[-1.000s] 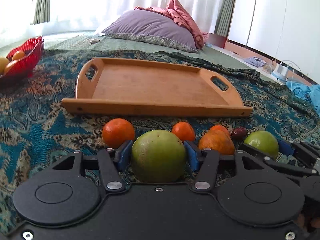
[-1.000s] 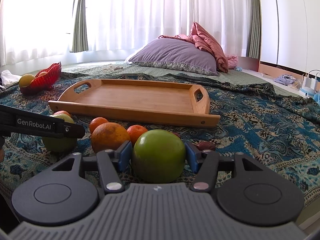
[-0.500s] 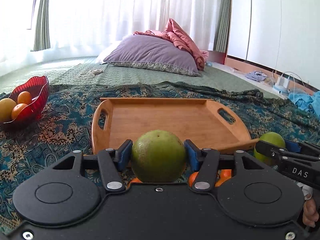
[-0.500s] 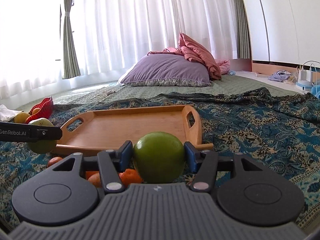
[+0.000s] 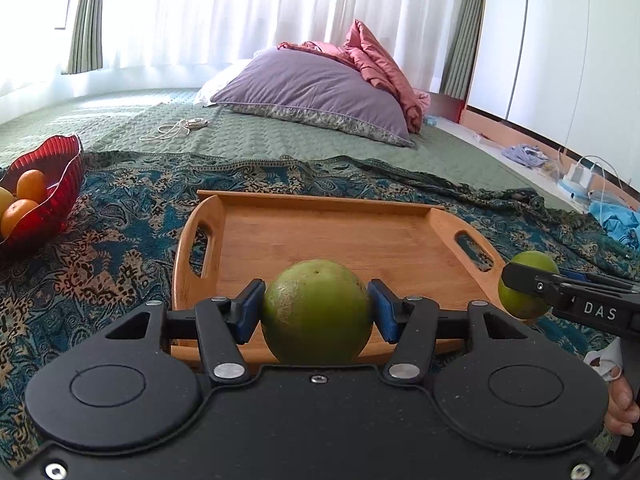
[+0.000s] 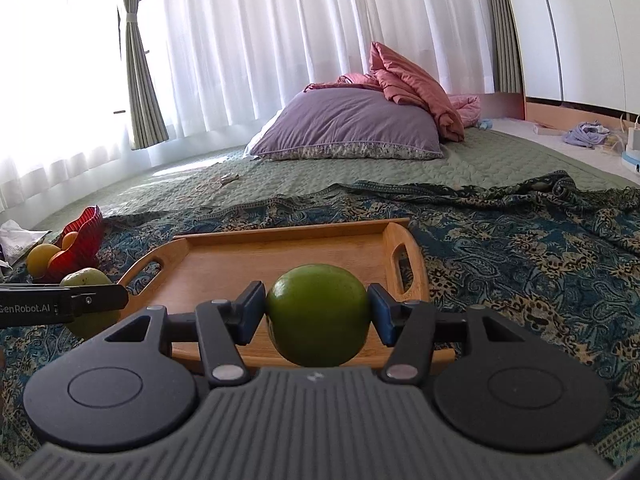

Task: Organize fruits
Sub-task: 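Lift the green pomelo with the left gripper while the right gripper carries the green apple over the tray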

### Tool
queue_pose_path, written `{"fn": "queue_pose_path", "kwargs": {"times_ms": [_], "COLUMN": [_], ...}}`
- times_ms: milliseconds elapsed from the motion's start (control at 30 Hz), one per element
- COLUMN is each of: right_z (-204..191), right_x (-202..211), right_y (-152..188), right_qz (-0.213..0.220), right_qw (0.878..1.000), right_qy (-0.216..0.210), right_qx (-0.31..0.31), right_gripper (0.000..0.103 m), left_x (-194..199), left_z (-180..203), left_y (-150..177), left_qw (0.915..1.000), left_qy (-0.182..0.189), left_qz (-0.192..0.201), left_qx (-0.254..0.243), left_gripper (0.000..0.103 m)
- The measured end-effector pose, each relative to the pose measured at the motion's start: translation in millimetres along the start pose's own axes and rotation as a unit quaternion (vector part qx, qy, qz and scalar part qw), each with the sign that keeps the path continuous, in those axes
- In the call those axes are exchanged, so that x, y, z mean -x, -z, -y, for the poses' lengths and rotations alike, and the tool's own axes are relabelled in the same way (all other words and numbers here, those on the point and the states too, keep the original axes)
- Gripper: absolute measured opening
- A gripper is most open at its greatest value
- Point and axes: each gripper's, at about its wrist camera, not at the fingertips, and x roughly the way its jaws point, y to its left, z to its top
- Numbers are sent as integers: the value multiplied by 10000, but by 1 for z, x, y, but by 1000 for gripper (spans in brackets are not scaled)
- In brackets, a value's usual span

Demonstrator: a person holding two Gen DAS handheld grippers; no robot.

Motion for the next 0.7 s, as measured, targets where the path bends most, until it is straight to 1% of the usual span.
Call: {"fn": "queue_pose_path", "kwargs": {"times_ms": [133,300,533,700], "right_z": [4,1,2,1], "right_x": [-23,-43,-69,-81], "right_y": [-6,-9,-10,-6], "right_qz": [-274,-469,-802,-970], "right_qw": [9996,9989,9967,9953], "right_qy": [-10,15,17,37], "right_qx": [-104,31,-71,-19], "right_gripper": [59,59,59,59], "left_x": [-20,-44,-64,-74], "left_z": [0,-1,-2,-5], "left_y": [-4,-6,-4,0], "left_qw": [9999,9994,9986,9980], "left_qy": [-37,-114,-161,-224], "left_qz": [-142,-313,-499,-591], "left_qx": [5,44,77,91], "left_gripper": [54,54,54,54]}}
